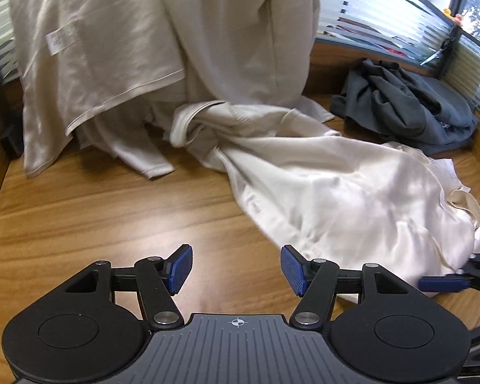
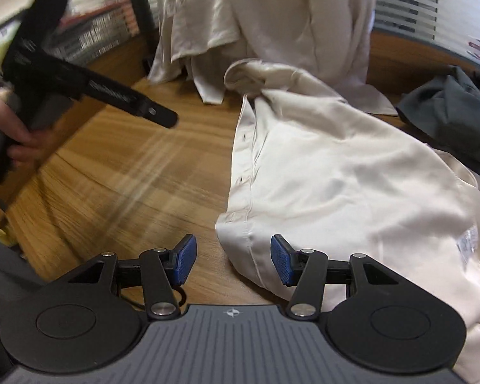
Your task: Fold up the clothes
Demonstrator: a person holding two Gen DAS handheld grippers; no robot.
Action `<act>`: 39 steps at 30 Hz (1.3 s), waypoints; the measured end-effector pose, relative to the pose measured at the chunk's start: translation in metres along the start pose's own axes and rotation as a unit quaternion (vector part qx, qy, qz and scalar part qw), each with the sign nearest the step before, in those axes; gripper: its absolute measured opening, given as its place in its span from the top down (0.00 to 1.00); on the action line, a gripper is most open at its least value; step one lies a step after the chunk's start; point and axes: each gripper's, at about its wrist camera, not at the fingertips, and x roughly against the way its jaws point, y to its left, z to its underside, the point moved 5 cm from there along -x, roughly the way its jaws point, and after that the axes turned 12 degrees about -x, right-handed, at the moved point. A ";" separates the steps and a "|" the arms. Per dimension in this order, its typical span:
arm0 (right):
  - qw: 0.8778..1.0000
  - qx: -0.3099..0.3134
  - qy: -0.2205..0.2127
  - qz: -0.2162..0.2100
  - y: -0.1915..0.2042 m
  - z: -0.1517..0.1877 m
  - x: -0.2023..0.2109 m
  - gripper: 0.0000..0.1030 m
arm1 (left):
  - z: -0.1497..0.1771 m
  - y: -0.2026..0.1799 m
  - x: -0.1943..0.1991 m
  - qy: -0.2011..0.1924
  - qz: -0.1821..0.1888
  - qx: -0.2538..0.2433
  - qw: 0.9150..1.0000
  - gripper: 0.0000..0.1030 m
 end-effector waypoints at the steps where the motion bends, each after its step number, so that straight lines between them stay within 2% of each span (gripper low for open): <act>1: 1.000 0.003 0.002 0.008 0.002 0.001 -0.008 0.44 | 0.003 0.001 0.002 0.001 -0.003 0.001 1.000 0.38; 6: 0.999 0.001 0.015 0.050 0.002 0.004 -0.041 0.45 | 0.015 0.010 0.007 0.008 -0.011 0.016 1.000 0.38; 7: 0.998 0.001 0.015 0.063 0.000 0.005 -0.046 0.52 | 0.017 0.012 0.008 0.010 -0.012 0.020 1.000 0.38; 8: 0.997 0.001 0.016 0.076 -0.002 0.005 -0.050 0.67 | 0.019 0.014 0.009 0.011 -0.014 0.023 1.000 0.38; 9: 0.996 -0.001 0.017 0.084 -0.006 0.005 -0.051 0.77 | 0.021 0.015 0.009 0.012 -0.016 0.025 0.999 0.38; 10: 0.997 -0.010 0.017 0.081 -0.009 0.004 -0.048 0.84 | 0.023 0.017 0.010 0.013 -0.019 0.028 0.999 0.38; 12: 0.997 -0.027 0.016 0.075 -0.016 0.001 -0.042 0.91 | 0.025 0.020 0.011 0.013 -0.022 0.034 0.999 0.38; 18: 0.997 -0.050 -0.030 0.044 -0.030 -0.032 0.025 0.93 | 0.028 0.029 0.012 0.009 -0.032 0.055 0.998 0.38; 22: 0.995 -0.053 -0.063 0.063 -0.052 -0.064 0.070 0.93 | 0.026 0.032 0.007 0.008 -0.034 0.071 0.997 0.38; 27: 0.985 -0.065 -0.101 0.122 -0.099 -0.105 0.108 0.94 | 0.018 0.025 0.000 0.006 -0.026 0.082 0.996 0.38; 34: 0.960 -0.063 -0.154 0.225 -0.171 -0.164 0.130 0.94 | -0.007 0.002 -0.015 0.003 -0.015 0.039 0.999 0.36; 36: 0.953 -0.065 -0.156 0.251 -0.195 -0.177 0.126 0.94 | -0.015 -0.003 -0.021 0.002 -0.012 0.025 1.000 0.33; 39: 0.946 -0.072 -0.142 0.283 -0.232 -0.192 0.112 0.94 | -0.027 -0.014 -0.032 0.000 -0.003 0.003 1.000 0.32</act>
